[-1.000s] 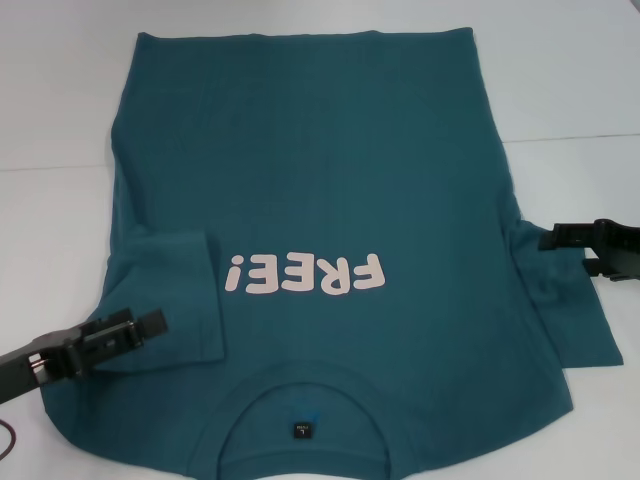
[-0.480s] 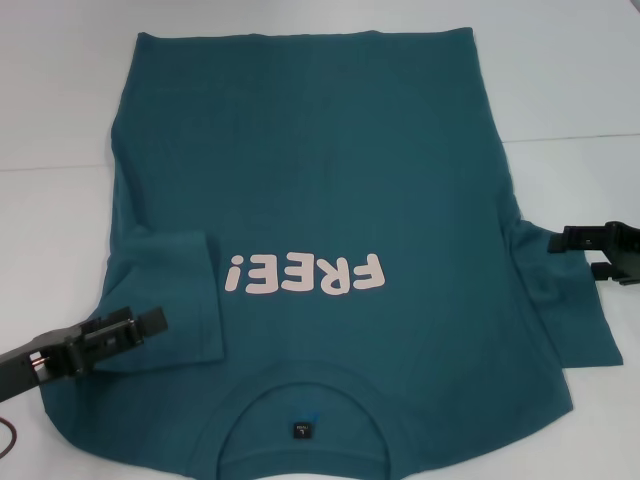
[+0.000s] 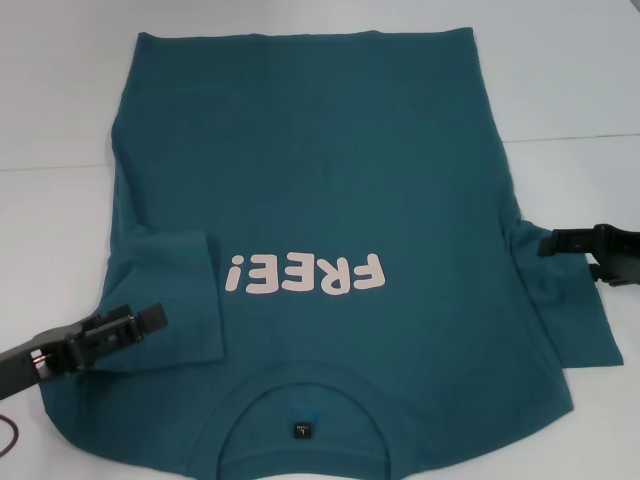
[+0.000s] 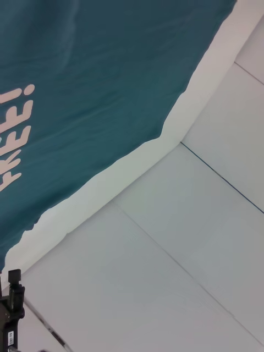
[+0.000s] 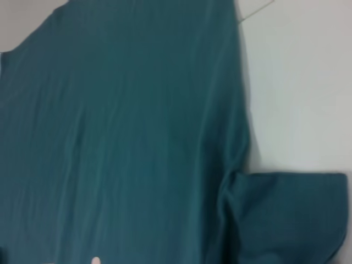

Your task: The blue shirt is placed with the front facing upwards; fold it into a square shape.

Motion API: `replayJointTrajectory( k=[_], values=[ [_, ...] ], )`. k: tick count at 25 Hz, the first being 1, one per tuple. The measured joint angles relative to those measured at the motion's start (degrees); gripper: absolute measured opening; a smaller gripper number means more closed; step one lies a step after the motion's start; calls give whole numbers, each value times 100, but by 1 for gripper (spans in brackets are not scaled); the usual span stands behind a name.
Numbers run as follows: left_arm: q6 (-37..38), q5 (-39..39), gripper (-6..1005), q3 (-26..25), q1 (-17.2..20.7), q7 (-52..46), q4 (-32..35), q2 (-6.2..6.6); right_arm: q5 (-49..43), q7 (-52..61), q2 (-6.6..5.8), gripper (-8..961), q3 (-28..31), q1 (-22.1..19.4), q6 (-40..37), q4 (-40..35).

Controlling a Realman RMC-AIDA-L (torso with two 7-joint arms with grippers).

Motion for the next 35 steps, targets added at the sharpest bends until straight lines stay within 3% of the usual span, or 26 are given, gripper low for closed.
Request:
replayJointTrajectory(
  k=[11,28,33,35],
  values=[
    [-49,-5,949,33,0,0,-19,0,76,-3,5,859,-41,-57,-29,-24],
    [-35,-4,950,17,7,0,-27,0,-24,-11,-1,170,-200,-59,136,-18],
    [-24,-4,950,5,9,-2,-28,0,-39,-10,-31,12,-283,-59,144,-21],
    [-22,-4,949,1,10,-6,-28,0,-74,7,-53,13,-322,-61,144,-83]
  ],
)
